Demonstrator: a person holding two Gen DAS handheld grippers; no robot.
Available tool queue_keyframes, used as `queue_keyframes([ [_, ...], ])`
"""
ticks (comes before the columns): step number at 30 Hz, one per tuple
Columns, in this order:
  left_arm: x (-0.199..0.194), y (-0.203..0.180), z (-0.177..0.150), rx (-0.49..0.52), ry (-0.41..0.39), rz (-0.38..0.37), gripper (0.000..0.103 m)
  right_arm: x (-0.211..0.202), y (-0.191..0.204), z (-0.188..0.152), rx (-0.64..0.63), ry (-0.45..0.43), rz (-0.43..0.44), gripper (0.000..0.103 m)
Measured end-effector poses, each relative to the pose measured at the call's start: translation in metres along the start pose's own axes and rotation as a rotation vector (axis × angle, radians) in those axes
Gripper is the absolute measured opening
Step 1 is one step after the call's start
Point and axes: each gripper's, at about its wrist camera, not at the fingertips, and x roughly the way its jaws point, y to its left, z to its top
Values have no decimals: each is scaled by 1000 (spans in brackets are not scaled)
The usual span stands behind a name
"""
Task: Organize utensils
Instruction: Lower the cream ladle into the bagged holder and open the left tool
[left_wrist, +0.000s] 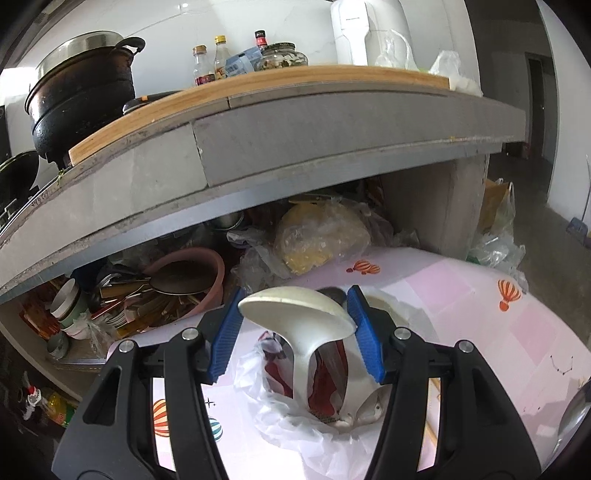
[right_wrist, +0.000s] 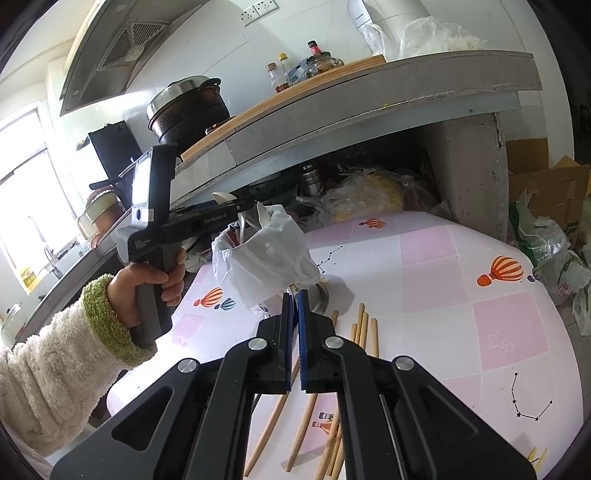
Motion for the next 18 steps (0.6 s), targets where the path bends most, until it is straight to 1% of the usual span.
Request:
queue_keyframes([
  [11,10,-2,-10,7,28,1,55,2,0,0,0,10,-6,3],
  [13,11,-3,-11,11,32,2,60,2,0,0,0,11,-6,3],
  [15,13,-4,-13,13,37,3,62,2,0,0,-1,10,-6,3],
  [17,15,-3,-15,10,44,0,67,2,0,0,-3,12,-7,3],
  [18,15,-2,-16,8,48,-1,67,3,1,0,-3,13,-7,3],
])
